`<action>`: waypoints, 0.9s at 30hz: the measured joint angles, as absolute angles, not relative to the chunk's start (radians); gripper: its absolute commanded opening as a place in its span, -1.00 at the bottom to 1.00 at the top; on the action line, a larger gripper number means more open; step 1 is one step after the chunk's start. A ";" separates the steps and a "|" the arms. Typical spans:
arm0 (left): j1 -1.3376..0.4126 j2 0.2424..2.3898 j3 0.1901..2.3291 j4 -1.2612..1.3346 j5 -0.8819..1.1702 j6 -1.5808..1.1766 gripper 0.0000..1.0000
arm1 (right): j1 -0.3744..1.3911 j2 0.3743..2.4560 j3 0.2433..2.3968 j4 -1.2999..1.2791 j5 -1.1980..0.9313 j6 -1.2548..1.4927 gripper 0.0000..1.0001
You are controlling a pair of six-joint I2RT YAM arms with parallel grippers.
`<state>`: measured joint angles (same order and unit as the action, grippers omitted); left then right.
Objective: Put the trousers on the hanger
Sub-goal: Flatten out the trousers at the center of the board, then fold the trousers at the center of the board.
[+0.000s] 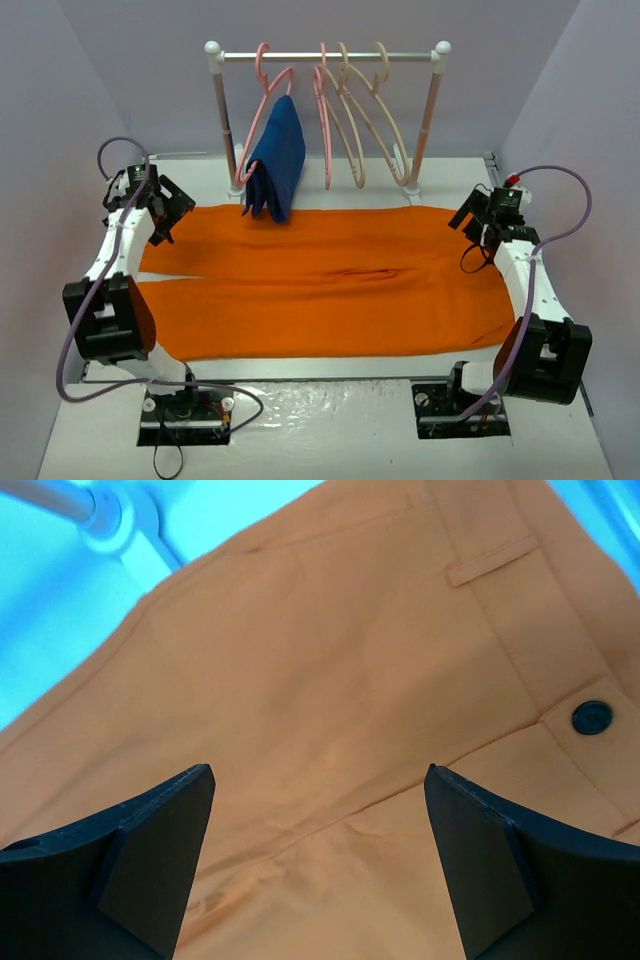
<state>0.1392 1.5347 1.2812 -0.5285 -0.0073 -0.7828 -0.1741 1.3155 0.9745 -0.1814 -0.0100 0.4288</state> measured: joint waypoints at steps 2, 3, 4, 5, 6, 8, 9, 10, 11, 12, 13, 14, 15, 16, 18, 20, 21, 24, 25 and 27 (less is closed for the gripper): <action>0.148 1.669 1.383 -0.527 -0.003 -0.788 0.86 | -0.165 1.330 0.974 -0.178 -0.022 0.415 0.68; 0.151 1.733 1.433 -0.533 -0.002 -0.790 0.86 | -0.160 1.333 0.974 -0.178 -0.025 0.411 0.68; 0.152 1.799 1.485 -0.540 -0.004 -0.794 0.87 | -0.155 1.334 0.974 -0.174 -0.028 0.407 0.69; 0.153 1.861 1.531 -0.542 -0.005 -0.797 0.89 | -0.151 1.334 0.974 -0.167 -0.031 0.403 0.70; 0.153 1.917 1.572 -0.539 -0.006 -0.799 0.90 | -0.147 1.333 0.973 -0.160 -0.033 0.398 0.70; 0.153 2.023 1.654 -0.569 -0.007 -0.810 0.94 | -0.139 1.333 0.965 -0.138 -0.036 0.391 0.73; 0.153 2.071 1.700 -0.585 -0.007 -0.816 0.94 | -0.135 1.332 0.957 -0.127 -0.036 0.390 0.74; 0.153 2.119 1.747 -0.592 -0.006 -0.823 0.94 | -0.131 1.332 0.948 -0.118 -0.036 0.389 0.74; 0.153 2.163 1.793 -0.600 -0.006 -0.829 0.94 | -0.127 1.332 0.939 -0.112 -0.036 0.388 0.75; 0.153 2.205 1.837 -0.610 -0.004 -0.836 0.94 | -0.123 1.333 0.929 -0.108 -0.036 0.388 0.75; 0.153 2.237 1.872 -0.622 -0.004 -0.841 0.94 | -0.118 1.334 0.921 -0.106 -0.036 0.388 0.75; 0.153 2.266 1.905 -0.632 -0.005 -0.844 0.94 | -0.112 1.335 0.915 -0.103 -0.036 0.387 0.75; 0.153 2.290 1.933 -0.642 -0.007 -0.847 0.94 | -0.105 1.338 0.910 -0.101 -0.035 0.387 0.75; 0.154 2.310 1.965 -0.661 -0.009 -0.849 0.93 | -0.099 1.341 0.907 -0.098 -0.035 0.387 0.75; 0.154 2.338 2.022 -0.685 -0.019 -0.851 0.93 | -0.091 1.346 0.906 -0.090 -0.034 0.387 0.75; 0.154 2.365 2.070 -0.710 -0.033 -0.852 0.86 | -0.084 1.351 0.905 -0.081 -0.034 0.387 0.75; 0.154 2.382 2.101 -0.734 -0.043 -0.851 0.83 | -0.082 1.354 0.905 -0.075 -0.034 0.387 0.75; 0.155 2.428 2.172 -0.785 -0.065 -0.850 0.73 | -0.078 1.360 0.905 -0.067 -0.034 0.387 0.75; 0.155 2.438 2.187 -0.802 -0.074 -0.848 0.71 | -0.078 1.360 0.905 -0.064 -0.034 0.387 0.75; 0.155 2.456 2.216 -0.835 -0.090 -0.846 0.70 | -0.078 1.361 0.904 -0.063 -0.034 0.387 0.75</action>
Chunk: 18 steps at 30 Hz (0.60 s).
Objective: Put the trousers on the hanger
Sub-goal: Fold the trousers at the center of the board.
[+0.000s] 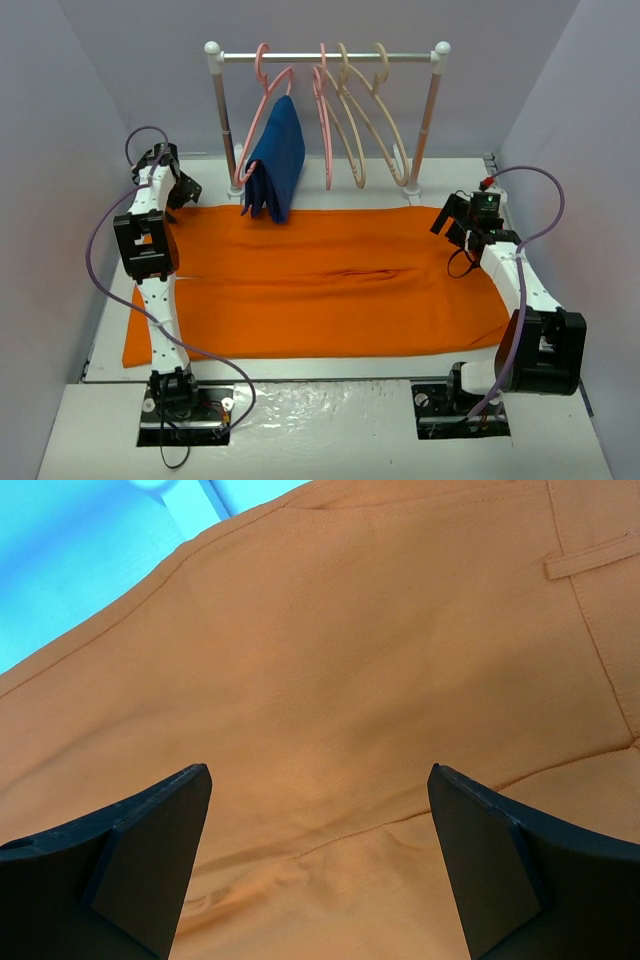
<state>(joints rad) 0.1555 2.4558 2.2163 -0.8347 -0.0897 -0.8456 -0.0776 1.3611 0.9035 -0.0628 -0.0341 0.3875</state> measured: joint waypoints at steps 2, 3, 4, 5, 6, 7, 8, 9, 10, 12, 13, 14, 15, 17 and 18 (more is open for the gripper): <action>0.155 2.480 2.259 -0.873 -0.102 -0.843 0.67 | -0.078 1.362 0.901 -0.062 -0.034 0.388 0.75; 0.155 2.496 2.285 -0.897 -0.107 -0.839 0.63 | -0.078 1.362 0.899 -0.060 -0.035 0.388 0.75; 0.155 2.512 2.313 -0.920 -0.112 -0.836 0.58 | -0.077 1.362 0.897 -0.060 -0.035 0.388 0.75; 0.154 2.525 2.337 -0.939 -0.119 -0.830 0.53 | -0.077 1.362 0.894 -0.059 -0.035 0.388 0.75; 0.154 2.535 2.352 -0.955 -0.124 -0.822 0.45 | -0.077 1.362 0.890 -0.058 -0.035 0.387 0.75; 0.154 2.539 2.358 -0.964 -0.128 -0.817 0.36 | -0.077 1.362 0.887 -0.058 -0.035 0.387 0.75; 0.154 2.541 2.361 -0.972 -0.133 -0.811 0.22 | -0.077 1.362 0.884 -0.058 -0.035 0.387 0.75; 0.154 2.541 2.360 -0.976 -0.136 -0.806 0.06 | -0.077 1.362 0.881 -0.058 -0.035 0.387 0.75; 0.154 2.540 2.356 -0.980 -0.140 -0.800 -0.11 | -0.077 1.362 0.879 -0.057 -0.035 0.387 0.75; 0.157 2.531 2.338 -0.979 -0.140 -0.792 -0.43 | -0.077 1.362 0.875 -0.056 -0.035 0.387 0.75; 0.160 2.521 2.322 -0.978 -0.139 -0.792 -0.60 | -0.077 1.362 0.874 -0.056 -0.035 0.387 0.75; 0.163 2.513 2.308 -0.978 -0.138 -0.792 -0.82 | -0.077 1.362 0.874 -0.056 -0.035 0.387 0.75; 0.166 2.507 2.297 -0.977 -0.135 -0.790 -0.98 | -0.077 1.362 0.874 -0.056 -0.035 0.387 0.75; 0.170 2.491 2.268 -0.970 -0.132 -0.781 -1.00 | -0.077 1.363 0.874 -0.056 -0.035 0.388 0.75; 0.172 2.478 2.244 -0.958 -0.129 -0.776 -1.00 | -0.077 1.364 0.874 -0.056 -0.035 0.388 0.75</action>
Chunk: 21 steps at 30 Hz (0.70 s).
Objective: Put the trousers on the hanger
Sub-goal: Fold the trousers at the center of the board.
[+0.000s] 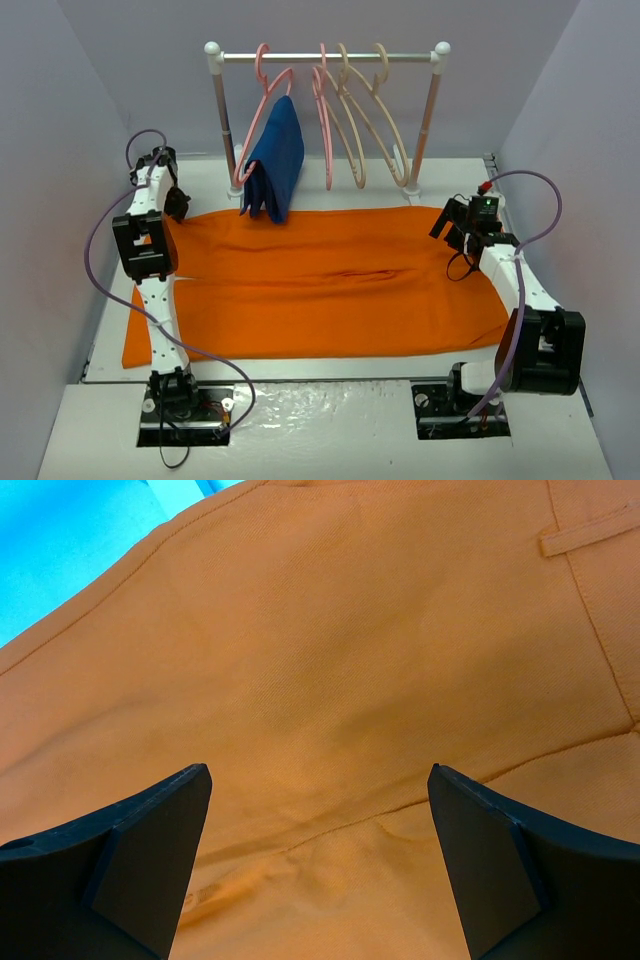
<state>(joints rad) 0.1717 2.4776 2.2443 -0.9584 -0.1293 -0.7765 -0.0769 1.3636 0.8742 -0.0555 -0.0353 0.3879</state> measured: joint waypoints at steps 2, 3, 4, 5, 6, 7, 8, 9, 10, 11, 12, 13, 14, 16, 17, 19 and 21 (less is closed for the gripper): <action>0.175 2.445 2.187 -0.925 -0.121 -0.767 -1.00 | -0.077 1.368 0.877 -0.058 -0.035 0.389 0.75; 0.176 2.424 2.150 -0.908 -0.115 -0.763 -1.00 | -0.077 1.374 0.884 -0.060 -0.034 0.390 0.75; 0.178 2.399 2.106 -0.888 -0.108 -0.758 -1.00 | -0.077 1.383 0.893 -0.061 -0.033 0.391 0.75; 0.181 2.376 2.069 -0.876 -0.100 -0.752 -1.00 | -0.077 1.392 0.904 -0.062 -0.029 0.391 0.75; 0.184 2.356 2.036 -0.867 -0.092 -0.746 -1.00 | -0.077 1.402 0.916 -0.063 -0.023 0.392 0.75; 0.187 2.331 1.995 -0.853 -0.083 -0.741 -1.00 | -0.077 1.412 0.929 -0.065 -0.014 0.392 0.76; 0.191 2.302 1.950 -0.836 -0.074 -0.737 -1.00 | -0.077 1.426 0.947 -0.069 -0.004 0.392 0.76; 0.194 2.271 1.903 -0.825 -0.065 -0.733 -1.00 | -0.077 1.442 0.968 -0.072 0.008 0.394 0.76; 0.197 2.241 1.859 -0.822 -0.058 -0.731 -1.00 | -0.078 1.459 0.989 -0.071 0.020 0.395 0.76; 0.200 2.214 1.820 -0.823 -0.051 -0.730 -1.00 | -0.078 1.476 1.011 -0.069 0.033 0.395 0.77; 0.202 2.184 1.781 -0.818 -0.045 -0.729 -1.00 | -0.078 1.493 1.032 -0.070 0.047 0.398 0.77; 0.203 2.151 1.743 -0.798 -0.040 -0.727 -1.00 | -0.079 1.509 1.051 -0.077 0.068 0.406 0.78; 0.205 2.104 1.703 -0.789 -0.033 -0.726 -1.00 | -0.081 1.533 1.076 -0.080 0.086 0.414 0.78; 0.206 2.005 1.625 -0.767 -0.021 -0.724 -1.00 | -0.089 1.584 1.128 -0.090 0.124 0.431 0.78; 0.206 1.946 1.588 -0.746 -0.016 -0.724 -1.00 | -0.095 1.614 1.156 -0.098 0.145 0.442 0.79; 0.206 1.838 1.530 -0.727 -0.008 -0.724 -1.00 | -0.108 1.667 1.199 -0.098 0.177 0.460 0.79; 0.206 1.745 1.484 -0.699 0.009 -0.723 -1.00 | -0.124 1.716 1.235 -0.110 0.199 0.479 0.81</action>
